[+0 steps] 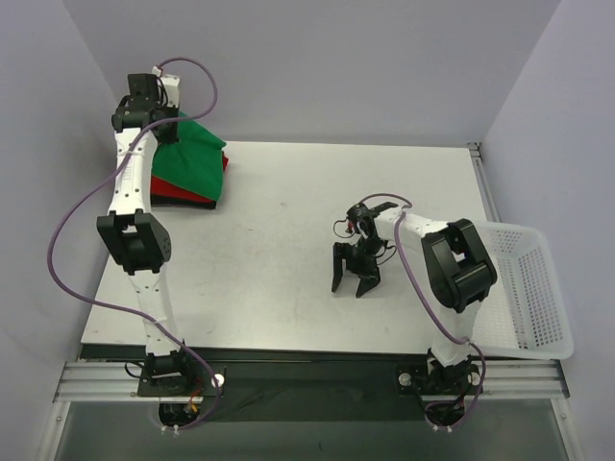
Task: Fold and stack the t-shirts
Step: Put the neatly folded tshirt into the corner of the board with the left arm
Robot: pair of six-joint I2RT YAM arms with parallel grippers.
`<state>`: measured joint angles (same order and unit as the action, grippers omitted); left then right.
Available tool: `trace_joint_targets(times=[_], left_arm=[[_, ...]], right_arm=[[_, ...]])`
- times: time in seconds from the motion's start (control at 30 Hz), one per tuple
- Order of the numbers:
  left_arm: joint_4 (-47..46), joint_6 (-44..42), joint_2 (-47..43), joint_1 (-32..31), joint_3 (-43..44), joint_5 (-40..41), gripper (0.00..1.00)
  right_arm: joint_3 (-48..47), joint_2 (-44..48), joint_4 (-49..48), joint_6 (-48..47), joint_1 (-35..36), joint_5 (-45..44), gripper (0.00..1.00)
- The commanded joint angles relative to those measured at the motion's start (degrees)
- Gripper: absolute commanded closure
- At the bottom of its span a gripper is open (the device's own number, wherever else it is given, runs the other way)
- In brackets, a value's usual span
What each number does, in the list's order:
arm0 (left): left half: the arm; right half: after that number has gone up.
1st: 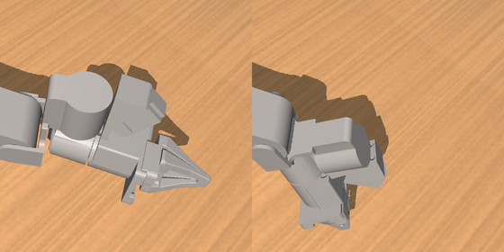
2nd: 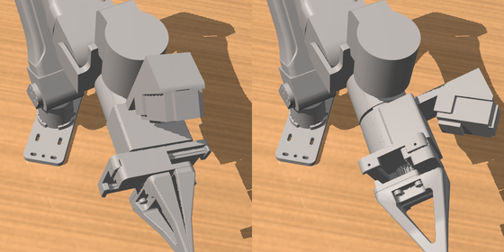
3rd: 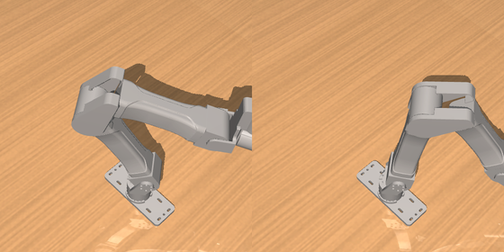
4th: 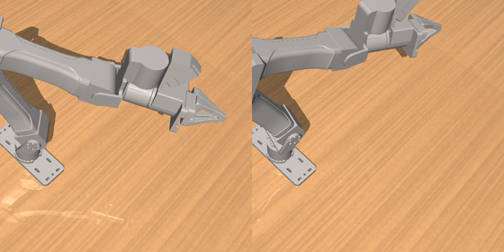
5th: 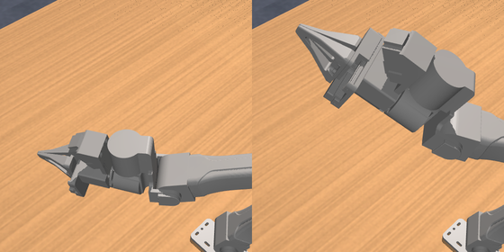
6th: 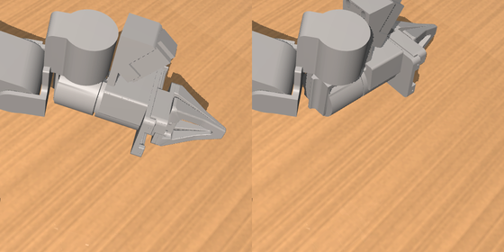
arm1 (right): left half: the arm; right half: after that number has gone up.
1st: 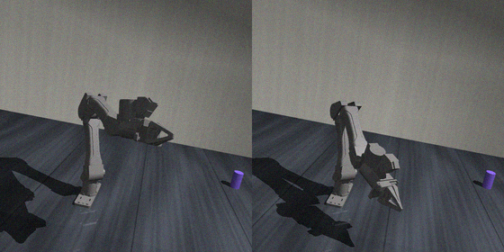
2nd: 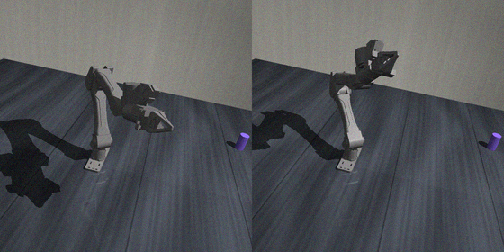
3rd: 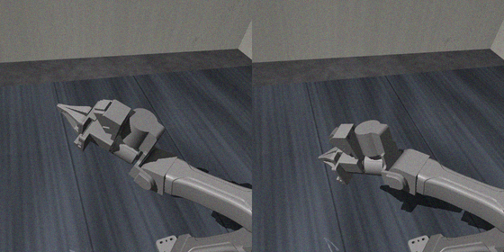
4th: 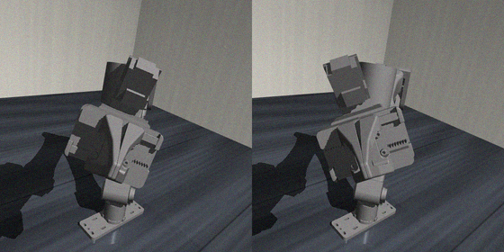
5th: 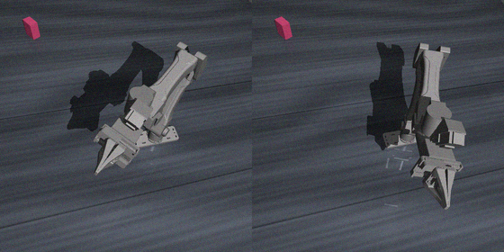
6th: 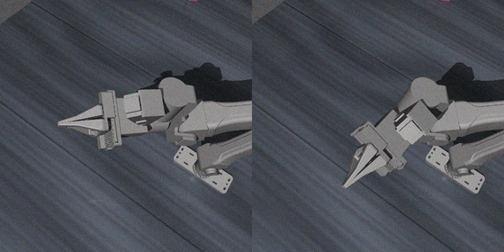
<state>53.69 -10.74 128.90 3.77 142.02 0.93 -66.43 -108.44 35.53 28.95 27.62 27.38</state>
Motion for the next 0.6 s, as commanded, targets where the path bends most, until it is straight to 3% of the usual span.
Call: trace_joint_targets(times=[0.0,0.43,0.47,0.57], left_arm=[[-6.05,0.37,-3.57,1.5,2.57,-2.94,1.0],[-10.27,3.36,3.37,7.47,0.98,-8.49,1.0],[-10.36,4.06,4.33,7.65,0.81,-8.49,0.98],[-10.45,5.9,6.18,8.71,0.63,-8.22,0.66]], right_arm=[[-0.27,-1.77,1.74,-0.12,0.86,-1.1,0.33],[0.16,-1.42,2.18,0.41,1.21,-1.27,0.33],[-0.01,-1.51,2.26,0.32,1.21,-1.36,0.33],[-0.36,-0.9,2.7,0.58,1.3,-1.54,0.34]])
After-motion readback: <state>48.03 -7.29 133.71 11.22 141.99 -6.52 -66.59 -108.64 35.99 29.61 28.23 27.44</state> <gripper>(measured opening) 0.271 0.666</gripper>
